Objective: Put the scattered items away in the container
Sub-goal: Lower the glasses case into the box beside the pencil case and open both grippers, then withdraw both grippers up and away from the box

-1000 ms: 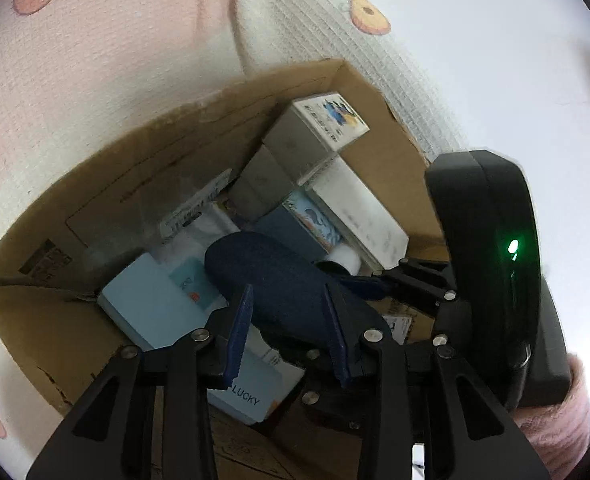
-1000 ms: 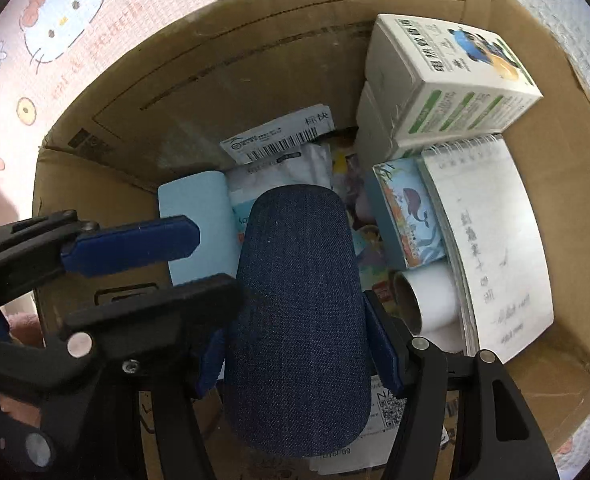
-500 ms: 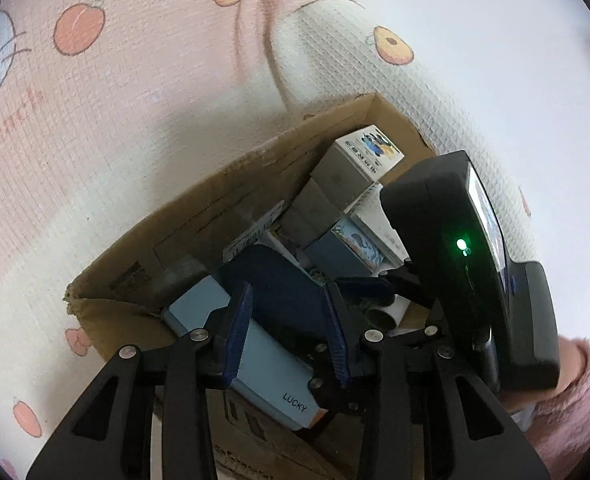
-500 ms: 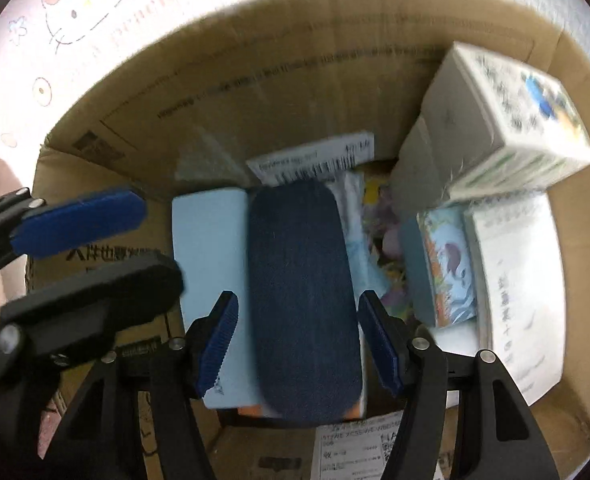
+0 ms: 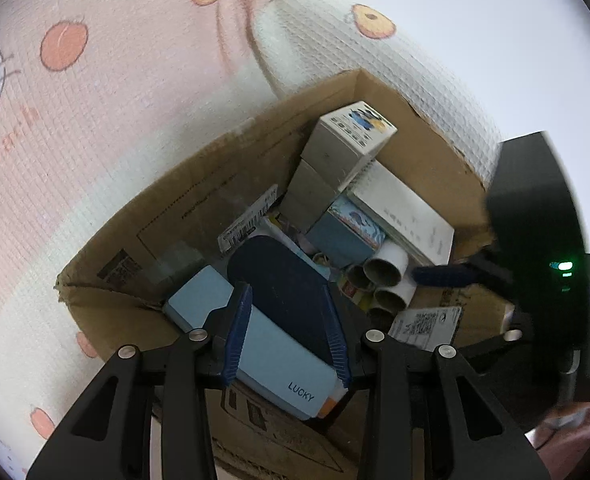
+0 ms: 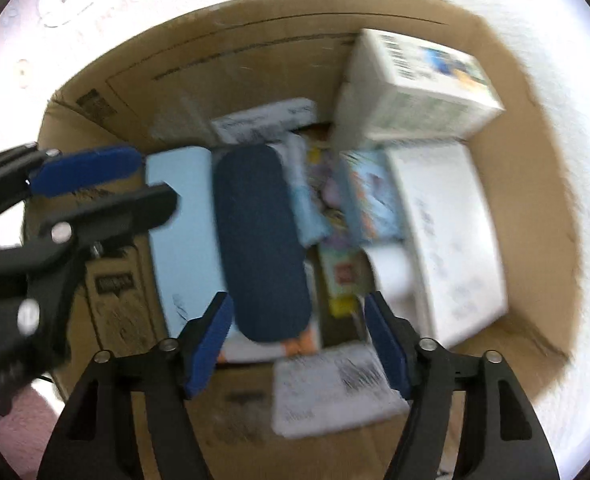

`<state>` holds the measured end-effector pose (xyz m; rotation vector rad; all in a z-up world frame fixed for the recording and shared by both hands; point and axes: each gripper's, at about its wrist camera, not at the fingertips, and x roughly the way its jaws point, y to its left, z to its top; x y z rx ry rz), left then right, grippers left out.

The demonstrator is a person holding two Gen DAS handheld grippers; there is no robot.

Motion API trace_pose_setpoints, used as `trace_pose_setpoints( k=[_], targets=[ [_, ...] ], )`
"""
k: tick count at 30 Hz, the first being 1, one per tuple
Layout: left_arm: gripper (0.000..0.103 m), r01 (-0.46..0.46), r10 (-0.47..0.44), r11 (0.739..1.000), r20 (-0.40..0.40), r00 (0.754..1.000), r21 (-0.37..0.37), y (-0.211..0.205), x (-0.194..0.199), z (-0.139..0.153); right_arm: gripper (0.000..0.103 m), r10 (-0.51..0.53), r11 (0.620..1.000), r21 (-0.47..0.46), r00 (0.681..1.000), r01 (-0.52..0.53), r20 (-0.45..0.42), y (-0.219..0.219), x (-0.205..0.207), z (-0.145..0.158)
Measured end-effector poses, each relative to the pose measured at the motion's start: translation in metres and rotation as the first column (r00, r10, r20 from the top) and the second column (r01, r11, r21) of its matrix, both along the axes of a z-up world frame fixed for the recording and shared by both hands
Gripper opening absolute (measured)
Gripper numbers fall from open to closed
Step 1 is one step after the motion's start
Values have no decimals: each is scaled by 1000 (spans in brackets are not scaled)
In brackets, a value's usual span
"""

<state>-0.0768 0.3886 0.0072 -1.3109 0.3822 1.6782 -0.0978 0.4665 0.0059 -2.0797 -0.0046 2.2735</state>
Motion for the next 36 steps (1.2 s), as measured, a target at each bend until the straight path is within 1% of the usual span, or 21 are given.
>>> trace_pose_setpoints(
  k=[2,4,6,8,9,10,11,13,15,17,19,21,22,23,25,27,30,32,34,36],
  targets=[
    [53,8,-7,1000,-47,999,8,-4,8,3,70,-34,999,-4,999,33,-40,3,12,6],
    [55,13,-11,1000,-82,997,25,-7,15,6,70,-72,997,-17,993,70,-91,9,27,11],
    [58,14,-8,999,-119,993,43,-9,23,10,70,-102,994,-36,987,98,-127,15,25,14],
    [60,1,6,999,-161,987,46,-12,29,13,70,-126,991,-56,978,118,-167,4,29,19],
    [61,2,7,999,-179,984,52,-13,32,14,70,-135,990,-52,973,128,-185,-17,16,21],
    [62,4,10,998,-218,976,65,-15,37,17,70,-139,990,-34,971,135,-196,-20,10,18],
    [64,-4,24,997,-260,965,77,-18,42,19,70,-139,990,-17,968,139,-209,-23,12,14],
    [65,-4,32,996,-307,951,90,-24,48,20,70,-137,990,5,964,142,-229,-31,23,13],
    [66,-15,43,996,-316,948,90,-33,50,15,71,-146,986,48,959,163,-243,-36,33,10],
    [66,-43,69,995,-323,944,89,-42,50,11,72,-133,982,95,955,163,-266,-40,42,16],
    [66,-22,65,992,-345,936,126,-51,56,13,72,-106,976,149,948,157,-300,-49,50,20],
    [66,-13,57,993,-379,924,116,-54,63,16,72,-103,972,167,939,165,-329,-54,57,26],
    [66,2,43,994,-413,910,108,-54,70,18,72,-109,973,154,933,170,-342,-56,60,30],
    [66,28,26,993,-454,891,111,-55,78,21,72,-109,972,159,932,173,-345,-57,65,34],
    [66,46,35,989,-515,856,144,-62,87,29,73,-101,971,168,925,172,-366,-59,72,38],
    [66,48,50,985,-540,840,165,-69,92,36,73,-105,966,180,921,184,-375,-61,78,44],
    [67,40,55,986,-547,835,160,-76,96,40,73,-138,949,216,920,228,-367,-62,86,51],
    [67,46,43,988,-547,836,148,-79,98,40,73,-149,948,208,913,241,-380,-62,91,56],
    [67,37,43,990,-540,840,138,-84,99,40,73,-171,946,189,902,263,-396,-62,96,63],
    [67,20,58,990,-521,852,142,-89,98,41,73,-189,941,184,892,285,-411,-62,101,70]
  ],
)
